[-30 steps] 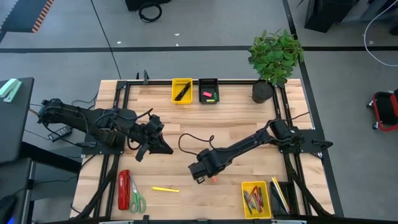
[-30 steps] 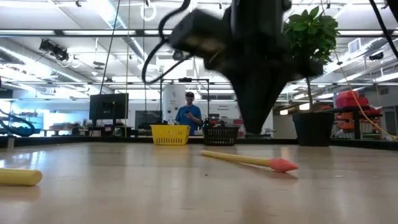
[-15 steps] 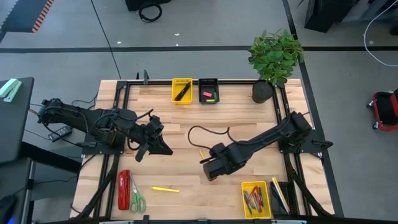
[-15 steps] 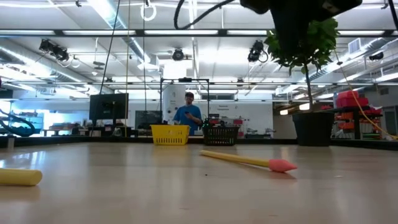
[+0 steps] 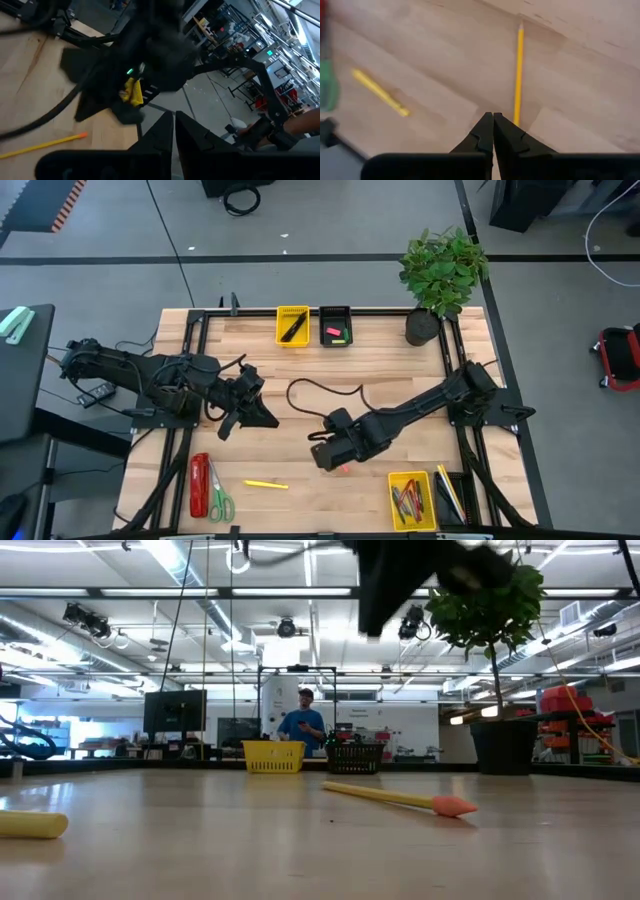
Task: Sort crayons/erasers/pens/pencils in bins
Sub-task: Put the yellow pencil into the bottom black bin
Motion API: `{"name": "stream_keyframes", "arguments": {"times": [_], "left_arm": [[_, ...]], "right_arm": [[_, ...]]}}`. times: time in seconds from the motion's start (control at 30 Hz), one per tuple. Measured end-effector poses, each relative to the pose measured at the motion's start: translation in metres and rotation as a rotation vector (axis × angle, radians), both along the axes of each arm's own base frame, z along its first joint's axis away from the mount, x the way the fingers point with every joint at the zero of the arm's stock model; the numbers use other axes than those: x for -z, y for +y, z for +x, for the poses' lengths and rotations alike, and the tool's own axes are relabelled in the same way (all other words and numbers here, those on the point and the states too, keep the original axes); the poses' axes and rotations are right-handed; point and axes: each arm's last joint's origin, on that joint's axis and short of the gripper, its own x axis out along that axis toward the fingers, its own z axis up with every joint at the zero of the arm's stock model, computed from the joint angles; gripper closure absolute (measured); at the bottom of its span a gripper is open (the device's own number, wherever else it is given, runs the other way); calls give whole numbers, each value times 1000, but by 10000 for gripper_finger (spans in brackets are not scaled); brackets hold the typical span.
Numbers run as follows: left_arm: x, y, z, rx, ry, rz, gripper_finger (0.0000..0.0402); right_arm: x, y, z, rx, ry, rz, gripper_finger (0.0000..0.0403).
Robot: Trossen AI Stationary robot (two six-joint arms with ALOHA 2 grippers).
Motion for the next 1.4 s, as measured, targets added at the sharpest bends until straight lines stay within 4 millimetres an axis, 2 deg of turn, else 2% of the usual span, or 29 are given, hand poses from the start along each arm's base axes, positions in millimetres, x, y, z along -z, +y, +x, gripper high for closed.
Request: {"name": "stream_keyframes", "arguments": {"times": [0.27,0.57,0.77,0.97,1.13,1.23,1.4], "left_arm": [[0,0,0,-13,3,-8,389],[0,0,0,-12,6,-11,375],[1,0,0,-15,24,-35,379],[1,0,0,-16,32,-50,389],[1,0,0,-16,32,-51,380],[1,0,0,-17,35,-56,378],[1,0,0,-21,44,-75,387]], "right_arm": [[55,0,22,-8,130,50,324],[104,5,31,-43,278,152,318],[112,3,31,-17,301,158,315],[96,1,31,-24,243,138,315],[95,5,28,-33,249,146,315],[94,11,27,-133,259,165,315],[91,35,17,-490,284,195,315]]}}
